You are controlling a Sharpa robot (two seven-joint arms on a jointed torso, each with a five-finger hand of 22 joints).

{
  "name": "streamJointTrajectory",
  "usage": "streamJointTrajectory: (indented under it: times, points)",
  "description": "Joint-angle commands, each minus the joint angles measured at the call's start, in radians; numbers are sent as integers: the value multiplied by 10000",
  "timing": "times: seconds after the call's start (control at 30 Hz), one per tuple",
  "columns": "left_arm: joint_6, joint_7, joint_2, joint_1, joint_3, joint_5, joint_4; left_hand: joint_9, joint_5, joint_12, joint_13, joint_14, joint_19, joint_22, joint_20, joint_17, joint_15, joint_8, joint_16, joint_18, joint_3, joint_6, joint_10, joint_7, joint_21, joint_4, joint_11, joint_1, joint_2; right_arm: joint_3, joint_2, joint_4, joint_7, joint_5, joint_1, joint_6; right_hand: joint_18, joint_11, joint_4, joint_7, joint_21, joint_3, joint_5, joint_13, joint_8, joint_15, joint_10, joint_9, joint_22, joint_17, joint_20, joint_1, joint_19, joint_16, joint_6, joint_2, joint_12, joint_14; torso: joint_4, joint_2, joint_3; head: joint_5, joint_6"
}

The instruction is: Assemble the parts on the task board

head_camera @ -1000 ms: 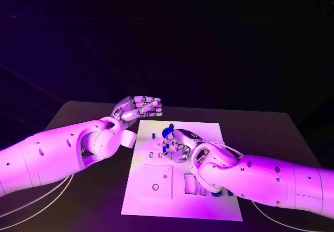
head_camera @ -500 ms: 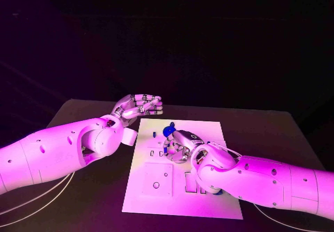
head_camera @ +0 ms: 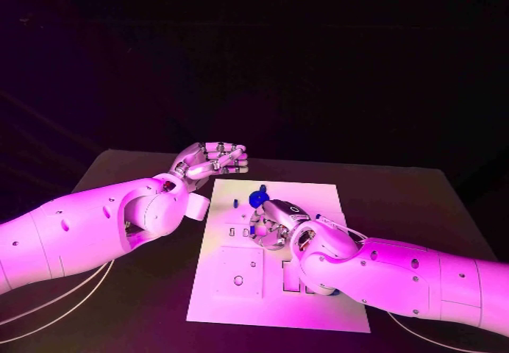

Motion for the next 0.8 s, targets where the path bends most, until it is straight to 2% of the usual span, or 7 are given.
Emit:
streamJointTrajectory:
  times: [0.03, 0.3, 0.63, 0.8]
  points:
    - [20, 62, 2, 10, 7, 12, 13, -15, -49, -34, -4, -40, 37, -8, 5, 10, 20, -26, -55, 112, 54, -45, 49, 390, -5, -9, 22, -48, -24, -7, 15, 18, 15, -163, -27, 175, -4, -90, 50, -131, -53, -24, 43, 2244, 53, -83, 763, 282, 447, 2507, -58, -109, -27, 29, 131, -34, -37, 1033, 10, 0, -5, -26, -12]
    - [19, 55, -18, 10, 6, 2, 17, -15, -49, -34, -4, -40, 37, -8, 5, 10, 20, -26, -55, 112, 54, -45, 49, 390, -5, -9, 22, -48, -24, -10, 11, -9, -3, -166, -46, 174, -5, -92, 58, -132, -56, -36, 42, 2244, 56, -85, 763, 286, 448, 2504, -61, -140, -26, 28, 126, -67, -38, 1032, -14, 1, -2, -25, -25]
    - [35, 42, -8, 10, 6, -6, -6, -15, -49, -34, -4, -40, 37, -8, 5, 10, 20, -26, -55, 112, 54, -45, 49, 390, -5, -9, 22, -48, -24, -14, 18, -23, -85, -165, -50, 307, 13, -85, 94, -119, -128, -62, 45, 2180, 38, -85, 716, 287, 384, 2456, -65, -232, -66, 16, 74, -142, -99, 1022, 4, -7, -2, -29, -2]
    - [37, 35, -11, 10, 6, -9, -19, -15, -49, -34, -4, -40, 37, -8, 5, 10, 20, -26, -55, 112, 54, -45, 49, 390, -5, -9, 22, -48, -24, -16, 24, -36, -123, -166, -51, 344, 22, -64, 129, -91, -176, -70, 50, 2136, 2, -72, 681, 278, 347, 2424, -61, -299, -90, 8, -11, -197, -143, 1015, -10, -4, 1, -25, 24]
